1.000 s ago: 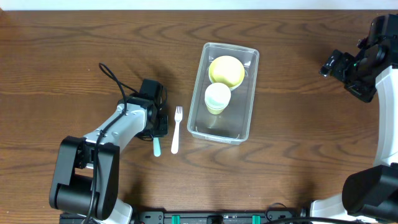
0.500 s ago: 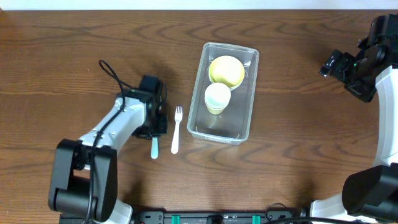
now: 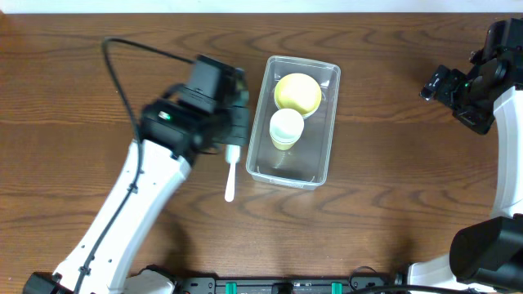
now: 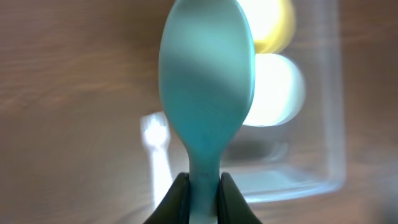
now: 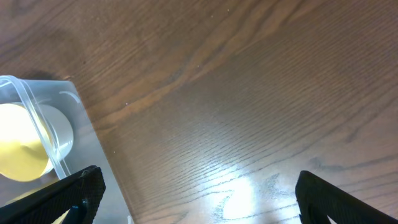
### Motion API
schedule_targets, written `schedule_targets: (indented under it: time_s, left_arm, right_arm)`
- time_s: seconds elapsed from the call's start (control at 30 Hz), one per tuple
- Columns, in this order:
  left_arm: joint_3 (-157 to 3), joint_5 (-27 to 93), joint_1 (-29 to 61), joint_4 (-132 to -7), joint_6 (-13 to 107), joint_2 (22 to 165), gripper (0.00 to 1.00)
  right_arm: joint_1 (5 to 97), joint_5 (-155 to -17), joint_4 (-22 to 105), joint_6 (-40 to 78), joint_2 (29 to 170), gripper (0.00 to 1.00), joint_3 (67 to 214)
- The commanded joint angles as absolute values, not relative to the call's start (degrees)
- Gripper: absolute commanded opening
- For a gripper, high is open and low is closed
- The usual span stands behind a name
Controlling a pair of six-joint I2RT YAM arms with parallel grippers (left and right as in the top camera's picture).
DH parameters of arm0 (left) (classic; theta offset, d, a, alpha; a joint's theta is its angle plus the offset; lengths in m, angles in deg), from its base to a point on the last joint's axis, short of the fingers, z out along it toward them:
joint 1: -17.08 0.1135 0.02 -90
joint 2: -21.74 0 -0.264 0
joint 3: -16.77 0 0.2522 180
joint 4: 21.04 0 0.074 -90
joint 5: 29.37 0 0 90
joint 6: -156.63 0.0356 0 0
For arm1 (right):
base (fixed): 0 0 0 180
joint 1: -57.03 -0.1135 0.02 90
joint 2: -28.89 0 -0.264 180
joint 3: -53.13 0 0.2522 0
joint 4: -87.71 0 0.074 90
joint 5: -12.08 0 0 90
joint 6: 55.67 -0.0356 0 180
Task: Pack container
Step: 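Carry the spoon into the container and release it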
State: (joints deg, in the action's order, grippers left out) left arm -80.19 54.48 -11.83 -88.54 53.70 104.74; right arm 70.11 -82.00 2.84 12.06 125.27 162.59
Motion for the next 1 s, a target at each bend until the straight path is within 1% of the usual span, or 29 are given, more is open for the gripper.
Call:
schedule_targets:
  time_s: [0.0, 0.07, 0.17, 0.37, 0.47, 0.8, 0.97]
  left_arm:
    - [-80.6, 53.8, -19.9, -85.0, 50.4, 107.2, 0.06]
    - [-80.6, 53.8, -23.7, -82.2, 50.0, 110.0, 0.06]
    - [-80.6, 54.2, -26.8, -79.4, 50.0, 115.3, 0.06]
    - [-80.6, 53.7, -28.4, -75.1, 50.0, 125.4, 0.06]
    - [-80.6, 53.1, -29.4, -73.8, 50.0, 128.3, 0.06]
    - [-81.8, 53.2, -30.7, -72.2, 50.2, 128.7, 0.06]
    - [-83.9, 55.6, -30.7, -72.2, 50.2, 128.7, 0.06]
  right_arm:
    - [70.5, -81.8, 2.8, 12.1, 125.5, 0.99, 162.6]
    - [70.5, -81.8, 2.8, 12.1, 125.5, 0.99, 162.6]
    - [70.5, -81.8, 2.8, 12.1, 125.5, 0.99, 162.6]
    - [70.5, -81.8, 2.8, 12.1, 125.5, 0.99, 162.6]
    - [70.5, -81.8, 2.8, 12.1, 125.5, 0.99, 162.6]
    - [70.5, -81.8, 2.8, 12.1, 125.5, 0.99, 162.6]
    - [70.5, -81.8, 2.8, 12.1, 125.5, 0.99, 162.6]
